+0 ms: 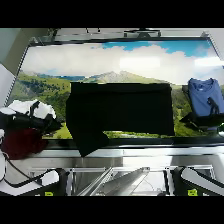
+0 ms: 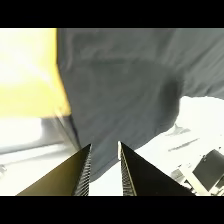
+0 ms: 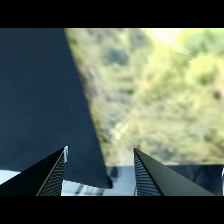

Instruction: Fold the shirts.

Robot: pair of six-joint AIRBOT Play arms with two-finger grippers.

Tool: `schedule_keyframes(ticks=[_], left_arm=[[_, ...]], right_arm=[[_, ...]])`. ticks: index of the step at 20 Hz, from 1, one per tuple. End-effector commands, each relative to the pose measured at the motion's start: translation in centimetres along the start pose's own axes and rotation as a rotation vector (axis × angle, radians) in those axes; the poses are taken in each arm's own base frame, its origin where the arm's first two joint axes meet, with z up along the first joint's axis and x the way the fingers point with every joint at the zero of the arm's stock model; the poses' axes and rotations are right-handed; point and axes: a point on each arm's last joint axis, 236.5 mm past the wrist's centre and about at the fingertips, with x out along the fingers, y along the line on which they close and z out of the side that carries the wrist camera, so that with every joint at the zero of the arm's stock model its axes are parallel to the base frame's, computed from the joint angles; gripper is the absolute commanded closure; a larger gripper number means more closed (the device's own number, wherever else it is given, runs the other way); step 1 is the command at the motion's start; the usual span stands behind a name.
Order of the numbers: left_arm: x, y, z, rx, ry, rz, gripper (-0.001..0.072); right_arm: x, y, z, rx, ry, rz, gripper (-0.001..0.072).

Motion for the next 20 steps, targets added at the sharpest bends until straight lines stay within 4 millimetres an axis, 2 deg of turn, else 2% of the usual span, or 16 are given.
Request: schedule_keyframes(ticks=[1,4,8,12,14,16,17,20], left_arm=[[2.5,1.8,-2.9,-0.064,0.005,0.012,0.0507],[4.1,2.6,-4.1,-0.100,0.017,0.011,0.0507],[5.5,3.6,-4.1,-0.116,-0.012,0.027,0.0507],[7.3,3.8,-3.7,-0.060,-0.033,0.085,0.0507],[7.9,2.6,-2.3,-0.005,-0.075,0.100,0.0507],[8.2,0.3,-0.8,0.023,-0.124,0.059,0.0507],[8.5,-0.6,-0.7,0.044,-0.125,0.047,0.0508],[9.4,-1.5,-1.8,0.092,-0.076,0.052,0.0510]], right_arm=[[3.3,-0.6,-2.6,0.015,0.099,0.020,0.0235],[5.4,1.4,-3.3,-0.016,0.156,0.068,0.0236],[6.7,4.2,-2.2,-0.053,0.114,0.130,0.0289],[6.7,4.5,-2.0,-0.048,0.105,0.139,0.0289],[6.7,4.7,-2.2,-0.048,0.114,0.144,0.0289],[6.7,4.7,-2.4,-0.049,0.121,0.148,0.0289],[6.6,4.7,-2.5,-0.050,0.124,0.148,0.0289],[6.6,4.8,-2.7,-0.052,0.134,0.152,0.0289]])
